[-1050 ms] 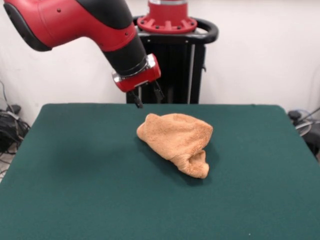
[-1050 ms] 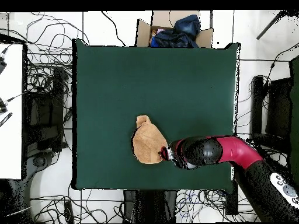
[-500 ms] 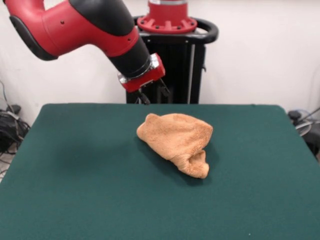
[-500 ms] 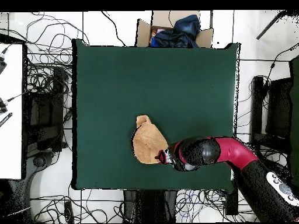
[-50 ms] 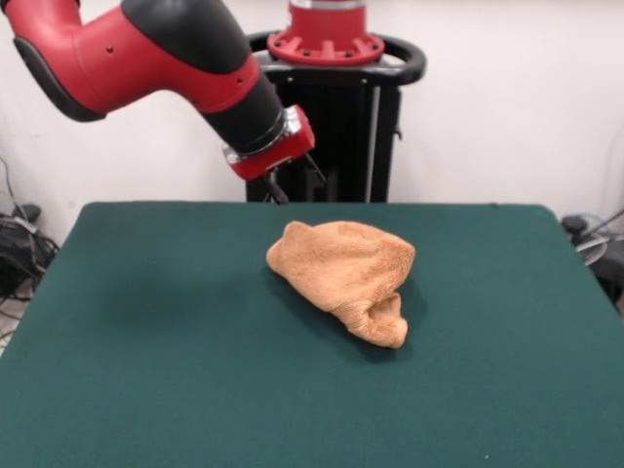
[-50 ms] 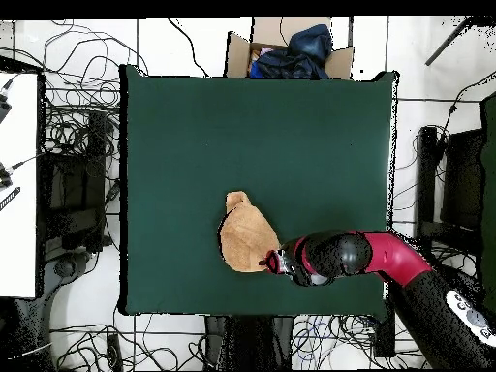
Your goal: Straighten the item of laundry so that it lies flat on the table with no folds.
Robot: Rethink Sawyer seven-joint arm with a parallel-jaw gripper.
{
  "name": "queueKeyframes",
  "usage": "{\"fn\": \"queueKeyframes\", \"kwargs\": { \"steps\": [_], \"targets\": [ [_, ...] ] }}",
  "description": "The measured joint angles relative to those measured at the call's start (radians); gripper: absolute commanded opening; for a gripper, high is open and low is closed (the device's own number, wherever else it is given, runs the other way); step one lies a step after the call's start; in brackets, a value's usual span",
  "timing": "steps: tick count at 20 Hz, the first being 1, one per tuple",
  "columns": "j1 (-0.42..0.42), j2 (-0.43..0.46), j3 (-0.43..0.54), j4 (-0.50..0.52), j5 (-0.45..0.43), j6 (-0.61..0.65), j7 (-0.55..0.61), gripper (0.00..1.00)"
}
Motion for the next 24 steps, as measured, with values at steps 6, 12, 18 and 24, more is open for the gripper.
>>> {"fn": "queueKeyframes", "kwargs": {
  "steps": [6, 12, 18, 24],
  "targets": [
    [-0.016, 0.001, 0.0, 0.0, -0.001, 0.0, 0.0, 1.0],
    [-0.017, 0.011, 0.0, 0.0, -0.001, 0.0, 0.0, 1.0],
    [-0.019, 0.026, 0.001, 0.0, -0.001, 0.0, 0.0, 1.0],
    [-0.036, 0.027, 0.014, 0.0, -0.001, -0.001, 0.0, 1.0]
  ]
}}
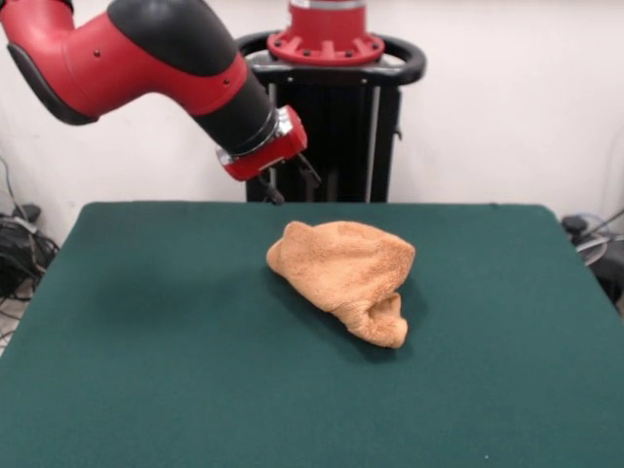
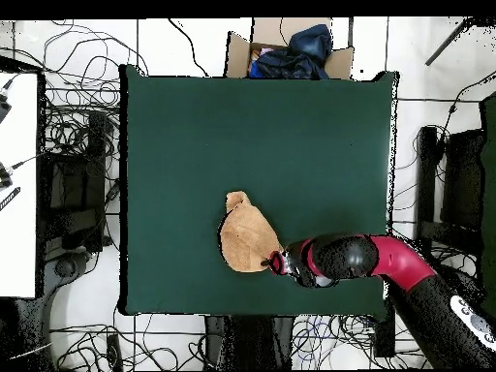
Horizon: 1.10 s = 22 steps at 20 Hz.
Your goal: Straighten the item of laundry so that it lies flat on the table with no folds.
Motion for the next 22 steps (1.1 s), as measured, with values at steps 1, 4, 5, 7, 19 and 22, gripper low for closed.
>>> {"fn": "queueKeyframes", "kwargs": {
  "steps": [1, 4, 5, 7, 19, 22],
  "targets": [
    [-0.002, 0.0, 0.001, 0.0, 0.0, -0.002, 0.0, 1.0],
    [-0.009, 0.0, 0.002, 0.0, -0.01, -0.021, 0.0, 1.0],
    [-0.014, 0.0, 0.003, 0.0, -0.027, -0.051, 0.0, 1.0],
    [-0.017, 0.0, 0.003, 0.0, -0.044, -0.076, 0.0, 1.0],
    [-0.016, -0.047, 0.003, -0.001, -0.151, -0.198, 0.0, 1.0],
    [-0.012, -0.057, 0.003, -0.002, -0.151, -0.198, 0.0, 1.0]
  ]
}}
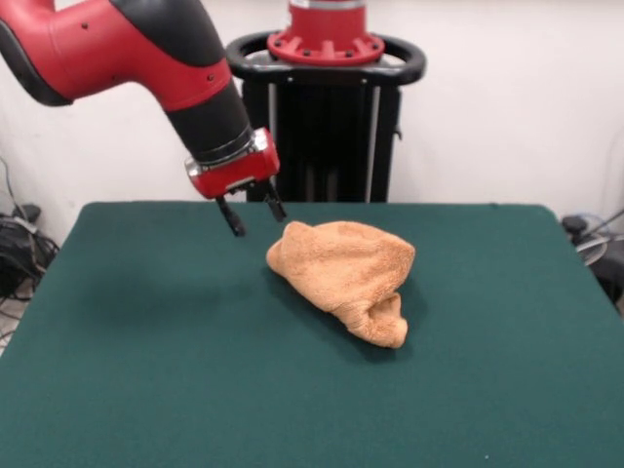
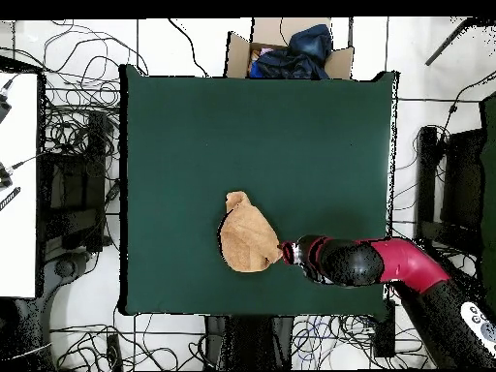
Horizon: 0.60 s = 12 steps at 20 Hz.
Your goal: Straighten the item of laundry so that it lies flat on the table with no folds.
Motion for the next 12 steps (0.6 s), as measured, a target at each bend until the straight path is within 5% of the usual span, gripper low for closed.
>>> {"fn": "queueKeyframes", "kwargs": {
  "steps": [12],
  "targets": [
    [-0.007, 0.029, 0.0, 0.0, 0.044, 0.0, 0.0, 1.0]
  ]
}}
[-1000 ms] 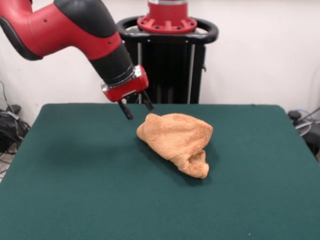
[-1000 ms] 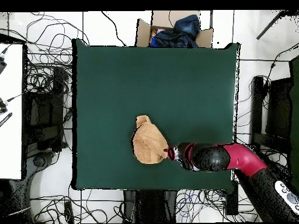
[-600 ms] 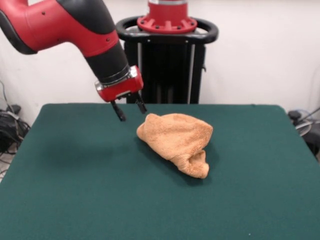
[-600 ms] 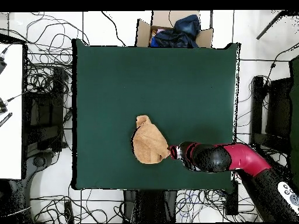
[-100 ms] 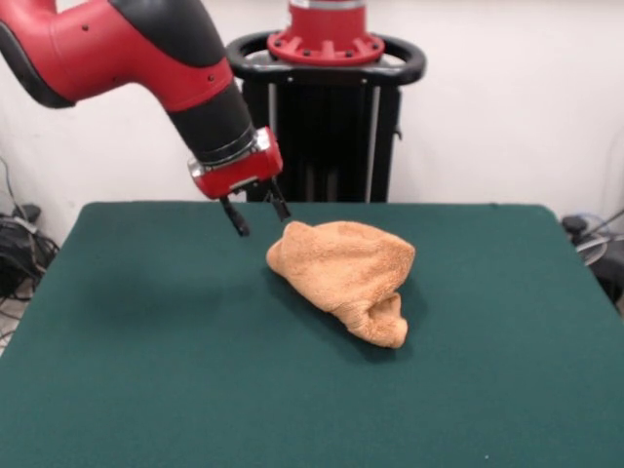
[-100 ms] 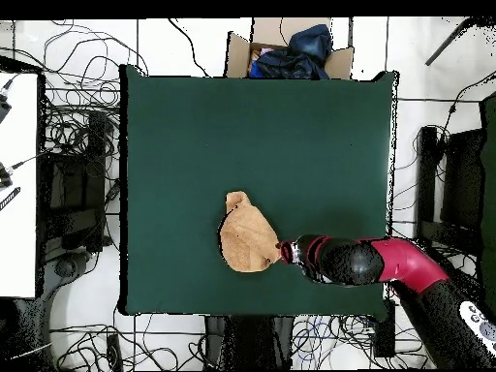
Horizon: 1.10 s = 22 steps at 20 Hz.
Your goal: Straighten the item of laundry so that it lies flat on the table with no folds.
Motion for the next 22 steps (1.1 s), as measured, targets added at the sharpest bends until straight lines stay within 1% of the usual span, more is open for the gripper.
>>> {"fn": "queueKeyframes", "kwargs": {
  "steps": [8, 22],
  "targets": [
    [-0.024, 0.068, 0.0, 0.0, 0.063, 0.0, 0.0, 1.0],
    [-0.029, 0.118, 0.0, -0.001, 0.075, 0.0, 0.0, 1.0]
  ]
}}
